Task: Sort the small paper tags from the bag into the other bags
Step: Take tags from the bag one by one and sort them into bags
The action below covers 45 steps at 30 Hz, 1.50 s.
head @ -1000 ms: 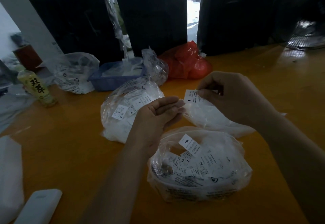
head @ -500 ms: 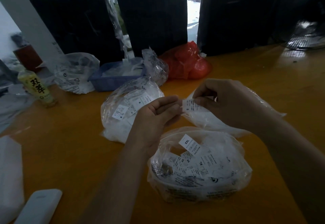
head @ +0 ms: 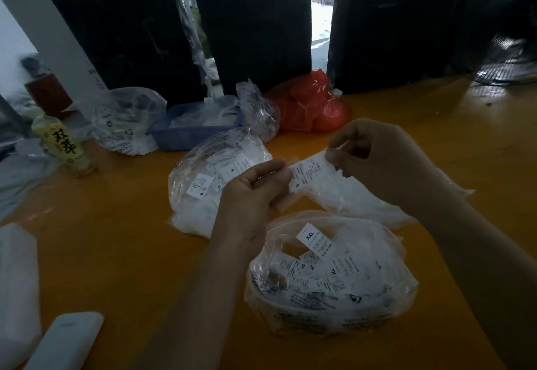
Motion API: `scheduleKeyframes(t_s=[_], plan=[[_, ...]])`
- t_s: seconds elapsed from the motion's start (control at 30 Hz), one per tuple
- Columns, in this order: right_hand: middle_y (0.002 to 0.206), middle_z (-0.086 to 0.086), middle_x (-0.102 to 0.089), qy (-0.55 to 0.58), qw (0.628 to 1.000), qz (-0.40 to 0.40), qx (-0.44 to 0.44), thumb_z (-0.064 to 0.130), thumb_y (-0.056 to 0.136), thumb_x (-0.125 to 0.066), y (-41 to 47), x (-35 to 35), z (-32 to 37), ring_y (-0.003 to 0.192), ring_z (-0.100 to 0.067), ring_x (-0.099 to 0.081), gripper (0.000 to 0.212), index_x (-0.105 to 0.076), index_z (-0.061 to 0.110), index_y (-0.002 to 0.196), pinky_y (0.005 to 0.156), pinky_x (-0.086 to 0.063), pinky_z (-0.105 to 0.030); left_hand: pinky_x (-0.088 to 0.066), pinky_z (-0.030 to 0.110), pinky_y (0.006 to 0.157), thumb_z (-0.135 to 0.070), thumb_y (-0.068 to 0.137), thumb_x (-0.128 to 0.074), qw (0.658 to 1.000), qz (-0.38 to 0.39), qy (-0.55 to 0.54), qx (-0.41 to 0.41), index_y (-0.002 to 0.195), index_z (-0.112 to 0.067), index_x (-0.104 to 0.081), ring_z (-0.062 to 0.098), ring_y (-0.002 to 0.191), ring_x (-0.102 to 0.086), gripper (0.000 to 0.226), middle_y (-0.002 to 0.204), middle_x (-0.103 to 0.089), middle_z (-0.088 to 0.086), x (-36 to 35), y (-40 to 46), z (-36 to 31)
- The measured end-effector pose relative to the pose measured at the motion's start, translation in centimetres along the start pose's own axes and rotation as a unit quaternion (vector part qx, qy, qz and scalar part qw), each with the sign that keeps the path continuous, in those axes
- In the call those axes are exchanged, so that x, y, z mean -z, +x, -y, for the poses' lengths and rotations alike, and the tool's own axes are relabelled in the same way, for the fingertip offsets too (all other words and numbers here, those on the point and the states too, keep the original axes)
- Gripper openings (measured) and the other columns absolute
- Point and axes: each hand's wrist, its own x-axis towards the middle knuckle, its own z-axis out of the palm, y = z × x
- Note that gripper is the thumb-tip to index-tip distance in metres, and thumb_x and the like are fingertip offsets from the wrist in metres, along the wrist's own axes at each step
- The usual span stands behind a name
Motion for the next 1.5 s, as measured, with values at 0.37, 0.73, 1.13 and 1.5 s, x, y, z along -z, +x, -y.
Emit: scheduleKeyframes(t_s=[0.37,0.73,1.13,1.5], plan=[[0.078,0.018,-0.069,0.012,0.999,0.009,0.041,0.025,0.088,-0.077,-0.5,-2.4,0.2,0.077,0.002,-0.066,0.021,-0.064,0.041,0.086,0.069,-0.055,-0.02,-0.064,0.032,0.07,-0.009,0.068,-0.083,1.0,0.012,-0.023,0.014,0.104,-0.004,-0.076,0.025,0.094,-0.079,0.037,0.1,-0.08,0.015,0.0,0.1,0.4],[0.084,0.021,-0.064,0.014,0.998,0.021,0.05,0.037,0.087,-0.074,-1.0,-3.2,0.6,0.082,0.004,-0.063,0.017,-0.066,0.038,0.102,0.07,-0.051,-0.011,-0.066,0.034,0.077,-0.014,0.071,-0.08,1.0,0.022,0.002,0.005,0.111,-0.005,-0.074,0.031,0.089,-0.078,0.041,0.102,-0.079,0.02,0.2,0.1,0.3],[0.084,0.009,-0.069,0.08,0.997,0.01,-0.019,0.032,0.089,-0.076,-0.1,-2.5,-0.5,0.078,-0.006,-0.067,0.017,-0.063,0.035,0.099,0.071,-0.055,-0.023,-0.053,0.008,0.068,-0.009,0.091,-0.078,0.906,-0.018,0.368,-0.207,0.116,-0.037,-0.072,-0.004,0.088,-0.072,0.037,0.099,-0.075,-0.021,2.2,0.5,-1.4],[0.111,0.001,-0.073,-0.443,0.863,0.214,-0.111,0.028,0.095,-0.065,1.5,-1.0,-8.2,0.101,-0.019,-0.068,0.021,-0.071,0.02,0.114,0.093,-0.055,-0.035,-0.034,0.043,0.115,-0.021,0.099,-0.064,0.59,-0.187,0.773,-0.142,0.121,-0.027,-0.075,0.031,0.143,-0.031,0.025,0.154,-0.042,0.007,8.8,4.1,-0.4]])
